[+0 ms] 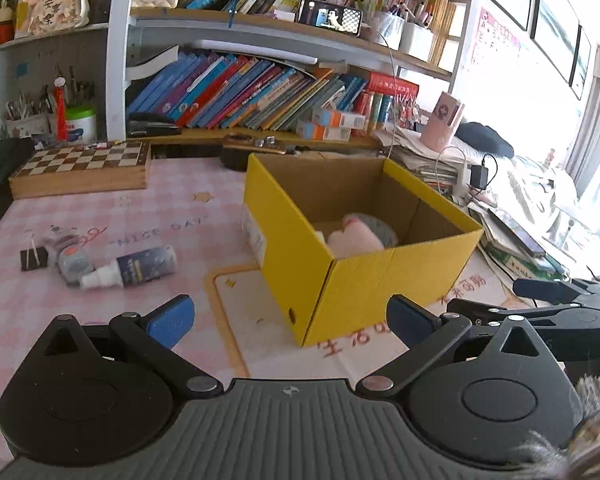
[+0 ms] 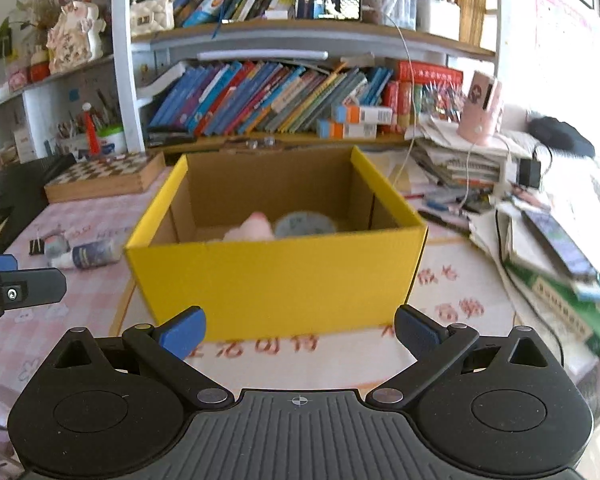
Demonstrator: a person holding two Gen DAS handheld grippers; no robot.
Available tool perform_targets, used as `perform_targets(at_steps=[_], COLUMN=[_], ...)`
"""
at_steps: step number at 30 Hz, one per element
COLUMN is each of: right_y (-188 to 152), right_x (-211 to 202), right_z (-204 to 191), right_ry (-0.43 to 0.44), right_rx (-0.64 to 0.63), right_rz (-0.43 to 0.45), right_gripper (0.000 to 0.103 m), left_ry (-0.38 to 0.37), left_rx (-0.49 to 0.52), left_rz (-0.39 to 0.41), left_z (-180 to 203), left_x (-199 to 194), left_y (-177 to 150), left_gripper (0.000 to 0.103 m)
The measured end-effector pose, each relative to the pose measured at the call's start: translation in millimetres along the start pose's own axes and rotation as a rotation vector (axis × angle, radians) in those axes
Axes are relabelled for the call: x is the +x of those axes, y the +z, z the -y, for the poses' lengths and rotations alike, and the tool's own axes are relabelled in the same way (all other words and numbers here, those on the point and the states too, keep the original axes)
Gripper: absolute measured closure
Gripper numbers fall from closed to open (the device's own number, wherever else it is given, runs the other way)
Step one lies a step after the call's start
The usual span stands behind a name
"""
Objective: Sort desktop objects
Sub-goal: 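Withdraw both tools from the box and move toward the toy car and spray bottle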
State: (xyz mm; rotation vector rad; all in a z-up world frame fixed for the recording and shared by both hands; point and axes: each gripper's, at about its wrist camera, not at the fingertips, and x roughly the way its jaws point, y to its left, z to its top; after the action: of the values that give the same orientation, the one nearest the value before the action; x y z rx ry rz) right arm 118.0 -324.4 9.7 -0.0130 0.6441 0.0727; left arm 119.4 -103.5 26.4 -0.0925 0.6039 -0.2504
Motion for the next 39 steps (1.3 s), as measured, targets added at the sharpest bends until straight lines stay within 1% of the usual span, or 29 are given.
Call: perform_targets(at_steps=[5, 12, 21, 29, 39], right_y=[-13.2, -29.7, -46.8, -58.1, -60.0], right_x=[-10.8, -27.6, -32.5, -36.2, -32.9], right_z=[-20.2, -54.3, -78.5, -111.2, -149.2], right_ry=[-0.011, -0.020, -0.019, -0.004, 0.039], right_rx=[0.008, -0.015, 0.079, 0.067, 0.020], right_rz=[-0.036, -0.056, -0.130, -0.146, -0.156], right_gripper=[0.001, 0.001, 0.001, 0.001, 0.001], left_ry=[-0.019, -0.036, -0.057, -0.047, -0.004], left_rx=[-0.007, 0.016, 0.024, 0.027, -0.002], left_rz=[-0.016, -0.021, -0.060, -0.080, -0.085], left_z=[-13.7, -29.0, -55.6, -80.7, -114.5], left_x=[-14.5, -36.6, -53.6, -65.7, -78.8], left_y=[-12.0, -25.7, -40.7, -50.6, -57.6], left_gripper=[0.000, 0.000, 0.000, 0.000, 0.000])
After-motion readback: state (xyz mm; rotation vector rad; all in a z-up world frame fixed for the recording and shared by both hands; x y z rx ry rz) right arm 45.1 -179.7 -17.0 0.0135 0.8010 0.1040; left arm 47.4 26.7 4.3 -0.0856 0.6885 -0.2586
